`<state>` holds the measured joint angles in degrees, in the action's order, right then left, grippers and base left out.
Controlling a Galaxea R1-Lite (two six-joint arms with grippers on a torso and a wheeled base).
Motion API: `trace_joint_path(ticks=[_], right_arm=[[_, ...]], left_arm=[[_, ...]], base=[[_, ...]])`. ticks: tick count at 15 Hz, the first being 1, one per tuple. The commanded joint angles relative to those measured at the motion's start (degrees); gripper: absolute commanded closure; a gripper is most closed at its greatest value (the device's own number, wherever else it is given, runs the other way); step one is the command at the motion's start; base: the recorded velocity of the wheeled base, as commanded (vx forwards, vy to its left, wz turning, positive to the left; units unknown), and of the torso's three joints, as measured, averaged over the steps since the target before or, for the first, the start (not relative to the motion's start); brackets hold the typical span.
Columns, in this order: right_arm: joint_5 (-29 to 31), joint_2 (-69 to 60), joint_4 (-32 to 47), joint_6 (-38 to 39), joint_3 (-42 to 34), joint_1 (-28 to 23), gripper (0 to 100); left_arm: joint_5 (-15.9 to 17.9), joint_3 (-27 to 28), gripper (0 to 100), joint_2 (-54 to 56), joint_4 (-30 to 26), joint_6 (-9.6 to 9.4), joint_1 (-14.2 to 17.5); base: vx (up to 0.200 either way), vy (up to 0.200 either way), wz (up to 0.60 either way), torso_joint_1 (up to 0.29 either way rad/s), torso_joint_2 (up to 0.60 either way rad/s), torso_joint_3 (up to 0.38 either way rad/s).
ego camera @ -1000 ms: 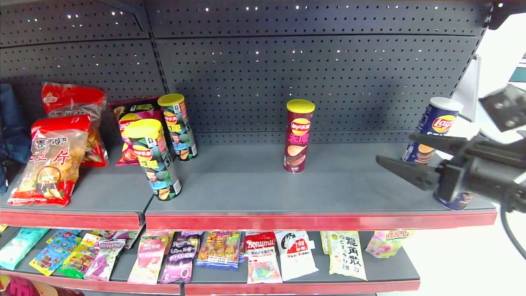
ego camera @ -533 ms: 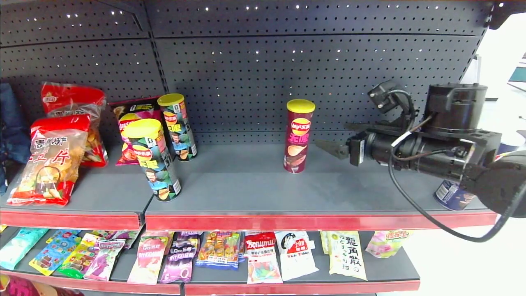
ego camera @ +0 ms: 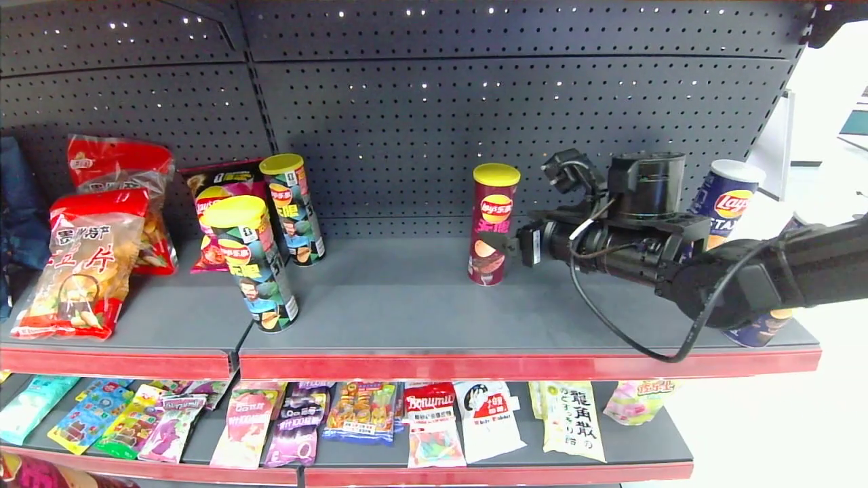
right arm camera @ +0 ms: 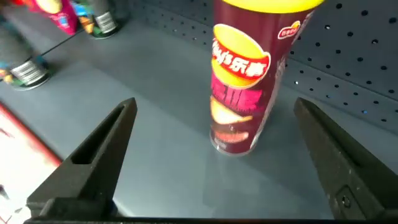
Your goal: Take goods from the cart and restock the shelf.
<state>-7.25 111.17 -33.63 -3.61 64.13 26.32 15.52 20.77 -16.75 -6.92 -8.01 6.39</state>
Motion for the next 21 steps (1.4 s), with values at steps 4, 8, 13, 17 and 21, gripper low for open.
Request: trace_joint_path(ticks=[4, 8, 13, 17, 21], right_arm=[[2.33, 4.76, -0.03, 0.36, 5.21, -0.3, 0], [3.83, 8.72, -0.03, 0.97, 10.92, -0.13, 0], [5.14, 13.11, -0.03, 1.06, 16.99, 0.05, 0], [5.5, 16.1, -0.03, 1.06, 21.47, 0.14, 0], [7.34, 17.77, -1.35, 1.06, 22.7, 0.4, 100]], left_arm=[[-0.05, -0.47, 100, -0.3, -0.02, 0.01, 0.03], [-0.05, -0.73, 100, -0.39, -0.02, 0.01, 0.03], [-0.05, -1.26, 100, -0.3, -0.02, 0.01, 0.03], [-0.05, -1.17, 100, -0.39, -0.02, 0.01, 0.03], [-0.05, -1.26, 100, -0.56, -0.02, 0.01, 0.03]], base=[[0.0, 0.0, 0.0, 0.0, 0.0, 0.0], [0.0, 0.0, 0.0, 0.0, 0.0, 0.0], [0.0, 0.0, 0.0, 0.0, 0.0, 0.0], [0.0, 0.0, 0.0, 0.0, 0.0, 0.0], [0.0, 0.0, 0.0, 0.0, 0.0, 0.0]])
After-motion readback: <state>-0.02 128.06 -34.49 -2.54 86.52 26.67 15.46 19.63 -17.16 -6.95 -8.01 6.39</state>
